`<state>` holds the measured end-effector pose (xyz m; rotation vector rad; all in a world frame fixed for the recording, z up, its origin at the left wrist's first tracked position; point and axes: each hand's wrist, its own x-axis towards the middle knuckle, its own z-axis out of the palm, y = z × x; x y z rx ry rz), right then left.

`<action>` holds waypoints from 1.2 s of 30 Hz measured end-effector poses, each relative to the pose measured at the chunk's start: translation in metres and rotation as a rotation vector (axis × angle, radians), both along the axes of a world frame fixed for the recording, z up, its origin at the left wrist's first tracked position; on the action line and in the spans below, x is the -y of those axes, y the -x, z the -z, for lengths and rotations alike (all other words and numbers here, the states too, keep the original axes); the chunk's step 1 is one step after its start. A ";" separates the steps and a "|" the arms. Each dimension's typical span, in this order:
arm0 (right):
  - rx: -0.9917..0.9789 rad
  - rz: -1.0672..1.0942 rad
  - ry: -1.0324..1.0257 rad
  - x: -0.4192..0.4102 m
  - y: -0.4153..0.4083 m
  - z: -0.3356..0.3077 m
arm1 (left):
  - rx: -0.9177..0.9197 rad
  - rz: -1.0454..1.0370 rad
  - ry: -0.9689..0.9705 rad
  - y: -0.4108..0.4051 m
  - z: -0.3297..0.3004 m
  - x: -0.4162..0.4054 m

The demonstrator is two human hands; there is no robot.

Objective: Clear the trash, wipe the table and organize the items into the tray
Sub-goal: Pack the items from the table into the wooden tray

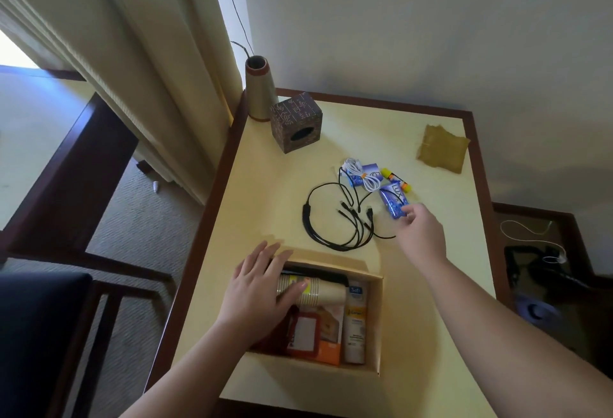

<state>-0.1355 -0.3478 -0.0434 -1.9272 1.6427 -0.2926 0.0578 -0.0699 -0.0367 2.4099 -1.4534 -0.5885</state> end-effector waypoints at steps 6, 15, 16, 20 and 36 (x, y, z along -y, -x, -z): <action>-0.093 0.065 -0.049 0.045 -0.001 0.015 | 0.010 -0.015 0.019 0.001 0.001 0.000; -0.134 -0.034 -0.236 0.078 -0.005 0.047 | 0.016 -0.050 0.035 0.004 0.002 0.002; -0.146 -0.029 -0.250 0.080 -0.004 0.049 | 0.019 -0.049 0.032 0.005 0.002 0.002; -0.134 0.009 -0.308 0.079 -0.002 0.057 | 0.028 -0.050 0.029 0.006 0.001 0.002; -0.009 0.045 -0.250 -0.008 0.047 0.041 | 0.029 -0.047 0.037 0.006 0.000 0.000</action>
